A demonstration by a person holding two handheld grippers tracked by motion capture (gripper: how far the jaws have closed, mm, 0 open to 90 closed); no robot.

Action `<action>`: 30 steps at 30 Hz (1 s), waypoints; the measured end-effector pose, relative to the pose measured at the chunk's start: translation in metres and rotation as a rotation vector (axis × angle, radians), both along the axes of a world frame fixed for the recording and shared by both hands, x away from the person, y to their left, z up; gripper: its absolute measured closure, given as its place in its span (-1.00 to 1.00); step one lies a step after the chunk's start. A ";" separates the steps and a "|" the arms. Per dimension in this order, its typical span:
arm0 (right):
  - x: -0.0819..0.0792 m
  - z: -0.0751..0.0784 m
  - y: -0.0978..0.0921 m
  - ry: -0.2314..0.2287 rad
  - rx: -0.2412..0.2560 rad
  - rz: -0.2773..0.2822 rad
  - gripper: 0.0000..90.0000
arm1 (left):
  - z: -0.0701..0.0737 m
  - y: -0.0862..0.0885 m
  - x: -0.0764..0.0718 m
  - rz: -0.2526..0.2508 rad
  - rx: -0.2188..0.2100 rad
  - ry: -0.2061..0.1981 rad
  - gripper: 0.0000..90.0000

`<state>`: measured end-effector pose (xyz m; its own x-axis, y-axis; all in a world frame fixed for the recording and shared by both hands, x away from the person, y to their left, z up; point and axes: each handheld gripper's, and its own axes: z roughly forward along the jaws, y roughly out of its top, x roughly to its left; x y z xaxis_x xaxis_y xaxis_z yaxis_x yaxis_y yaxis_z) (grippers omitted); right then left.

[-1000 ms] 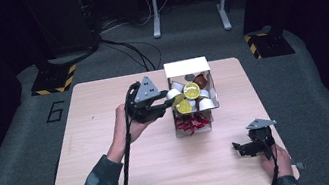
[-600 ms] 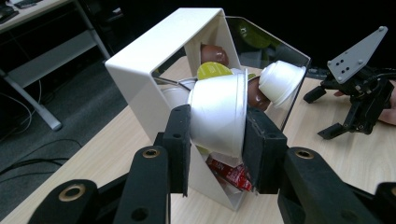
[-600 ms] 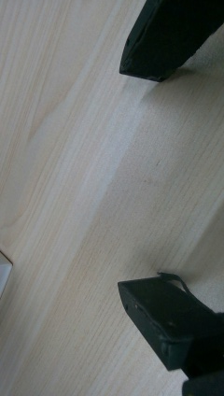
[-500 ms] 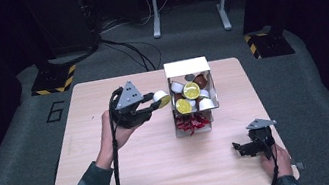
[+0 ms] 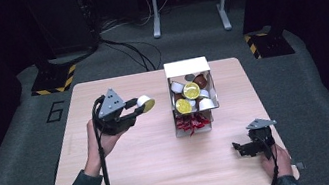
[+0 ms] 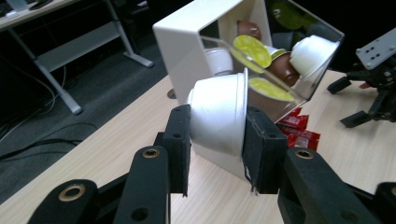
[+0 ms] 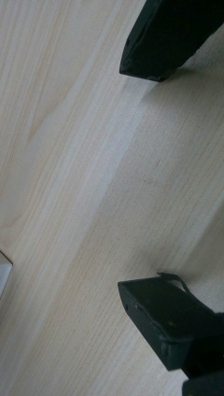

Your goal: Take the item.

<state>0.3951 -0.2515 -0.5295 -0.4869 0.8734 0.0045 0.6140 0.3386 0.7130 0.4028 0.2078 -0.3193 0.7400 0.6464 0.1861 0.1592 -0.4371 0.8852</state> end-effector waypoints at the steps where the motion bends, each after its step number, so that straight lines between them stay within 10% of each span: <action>1: 0.000 0.000 0.000 0.000 0.000 0.000 -1.00 | -0.002 0.003 0.000 0.008 0.001 0.000 0.44; 30: 0.000 0.000 0.000 0.000 0.000 0.000 -1.00 | -0.079 0.073 0.004 0.187 -0.051 0.117 0.44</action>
<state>0.3951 -0.2515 -0.5295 -0.4869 0.8734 0.0044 0.6138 0.3386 0.7132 0.4071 0.2806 -0.3984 0.6207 0.7809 0.0698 0.3362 -0.3455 0.8761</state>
